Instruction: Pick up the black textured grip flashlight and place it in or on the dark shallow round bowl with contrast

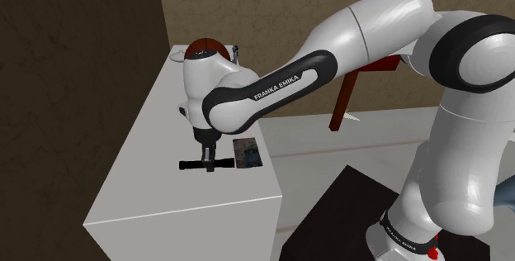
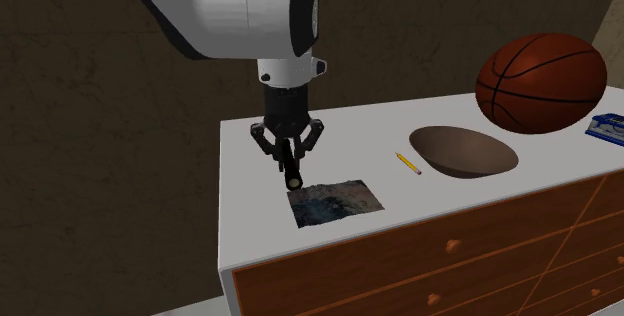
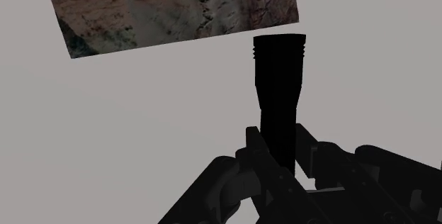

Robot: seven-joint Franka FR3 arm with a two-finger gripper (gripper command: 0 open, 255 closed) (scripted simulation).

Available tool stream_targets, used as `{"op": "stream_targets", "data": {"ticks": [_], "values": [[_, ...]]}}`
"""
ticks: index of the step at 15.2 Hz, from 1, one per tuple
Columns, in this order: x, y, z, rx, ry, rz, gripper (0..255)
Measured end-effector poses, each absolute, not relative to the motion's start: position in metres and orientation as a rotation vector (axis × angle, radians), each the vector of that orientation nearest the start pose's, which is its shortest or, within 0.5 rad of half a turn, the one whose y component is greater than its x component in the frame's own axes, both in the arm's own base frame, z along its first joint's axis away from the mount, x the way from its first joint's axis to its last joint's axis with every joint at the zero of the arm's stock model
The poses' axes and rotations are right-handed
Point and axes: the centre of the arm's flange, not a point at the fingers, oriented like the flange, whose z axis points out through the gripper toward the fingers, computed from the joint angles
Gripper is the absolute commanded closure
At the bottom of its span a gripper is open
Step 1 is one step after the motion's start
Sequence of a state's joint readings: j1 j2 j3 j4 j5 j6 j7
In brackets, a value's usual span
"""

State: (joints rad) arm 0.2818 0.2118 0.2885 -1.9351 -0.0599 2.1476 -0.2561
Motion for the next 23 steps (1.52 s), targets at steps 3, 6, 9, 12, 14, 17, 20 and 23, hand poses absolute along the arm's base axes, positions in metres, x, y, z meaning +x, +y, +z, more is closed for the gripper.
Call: {"op": "stream_targets", "data": {"ticks": [3, 6, 9, 12, 14, 17, 20, 23], "values": [[0.511, 0.317, 0.383, -2.849, -1.295, -0.015, 255], [0.510, 0.318, 0.383, -2.849, -1.295, -0.009, 255], [0.508, 0.319, 0.395, -2.847, -1.298, -0.001, 255], [0.508, 0.321, 0.409, -2.846, -1.299, 0.000, 255], [0.508, 0.320, 0.419, -2.846, -1.299, 0.000, 255], [0.508, 0.320, 0.435, -2.846, -1.298, 0.000, 255], [0.508, 0.320, 0.452, -2.846, -1.298, 0.000, 255], [0.509, 0.320, 0.468, -2.846, -1.298, 0.000, 255]]}}
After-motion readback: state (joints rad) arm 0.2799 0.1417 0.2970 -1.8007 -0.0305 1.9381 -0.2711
